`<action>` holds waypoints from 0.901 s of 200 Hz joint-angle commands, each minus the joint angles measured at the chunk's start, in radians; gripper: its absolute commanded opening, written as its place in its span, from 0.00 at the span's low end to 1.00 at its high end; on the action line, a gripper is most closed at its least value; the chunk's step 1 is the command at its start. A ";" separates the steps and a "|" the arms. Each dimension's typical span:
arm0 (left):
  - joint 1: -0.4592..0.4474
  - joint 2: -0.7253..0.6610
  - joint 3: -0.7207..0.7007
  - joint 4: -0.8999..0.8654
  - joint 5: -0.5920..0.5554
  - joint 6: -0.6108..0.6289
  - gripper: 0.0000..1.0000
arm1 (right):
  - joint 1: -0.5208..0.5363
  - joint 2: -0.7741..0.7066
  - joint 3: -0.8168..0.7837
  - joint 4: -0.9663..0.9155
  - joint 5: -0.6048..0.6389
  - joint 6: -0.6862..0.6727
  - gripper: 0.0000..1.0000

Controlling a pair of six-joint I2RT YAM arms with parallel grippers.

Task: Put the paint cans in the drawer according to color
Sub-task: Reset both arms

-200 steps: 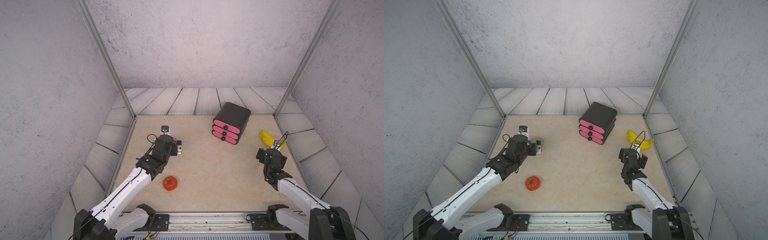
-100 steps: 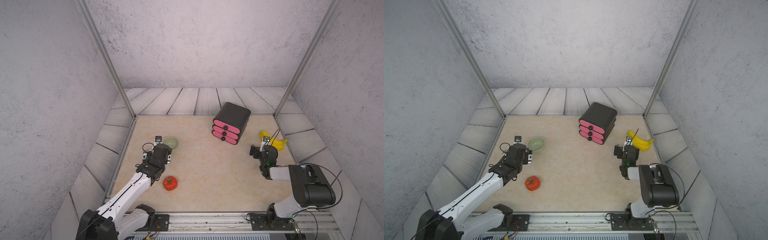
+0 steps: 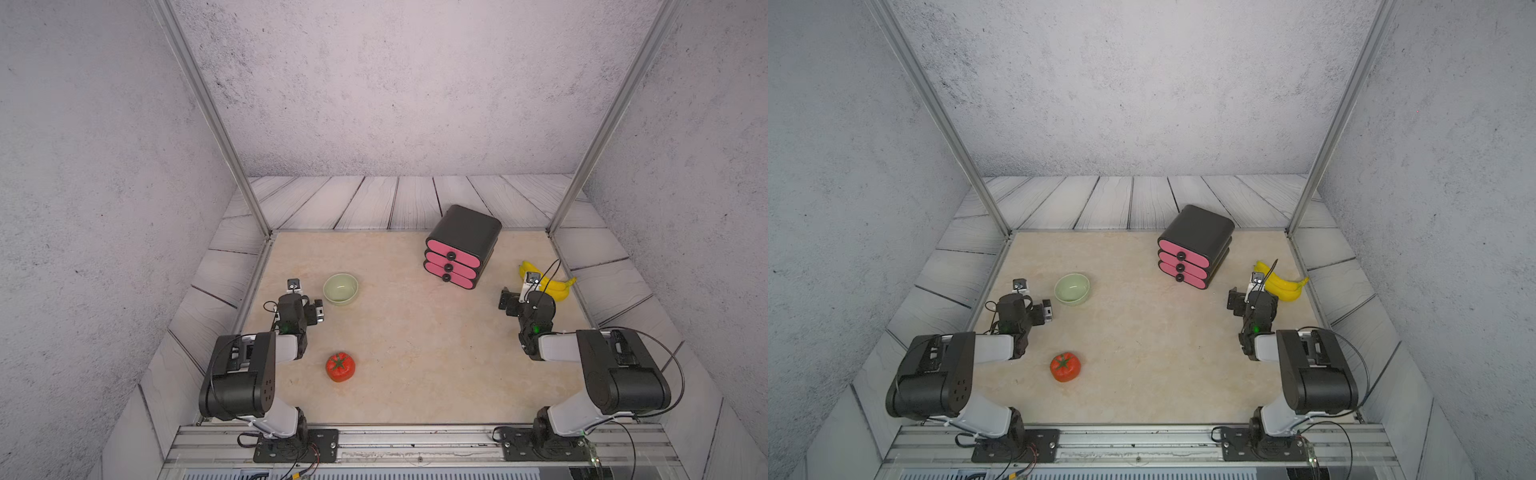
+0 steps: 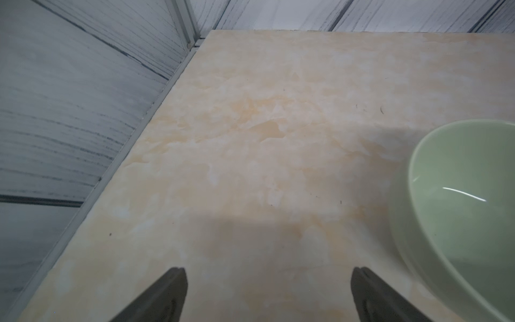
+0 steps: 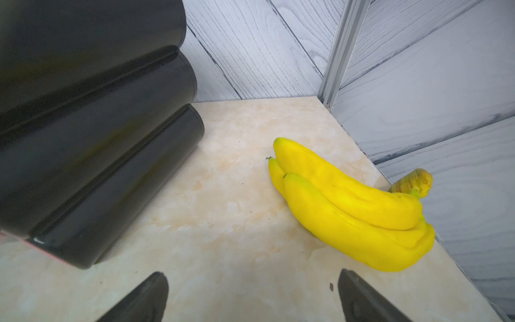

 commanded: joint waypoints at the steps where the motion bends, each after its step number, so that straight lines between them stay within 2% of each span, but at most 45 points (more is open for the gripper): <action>1: -0.011 0.010 0.000 0.186 0.099 0.019 0.98 | -0.001 0.013 -0.009 0.024 -0.008 -0.007 0.99; 13: -0.015 -0.028 0.040 0.043 0.093 0.022 0.99 | -0.002 0.011 -0.011 0.024 -0.007 -0.007 0.99; 29: -0.014 -0.021 0.039 0.063 0.098 0.024 0.98 | -0.001 -0.004 -0.058 0.076 0.014 -0.002 0.99; 56: -0.014 -0.025 0.043 0.044 0.097 0.023 0.99 | -0.001 -0.025 -0.213 0.343 0.046 0.018 0.99; 79: -0.014 -0.023 0.042 0.048 0.097 0.023 0.98 | -0.001 0.038 -0.281 0.543 0.049 0.025 0.99; 180: -0.014 -0.023 0.042 0.047 0.097 0.024 0.99 | -0.002 0.047 -0.273 0.543 0.059 0.027 0.99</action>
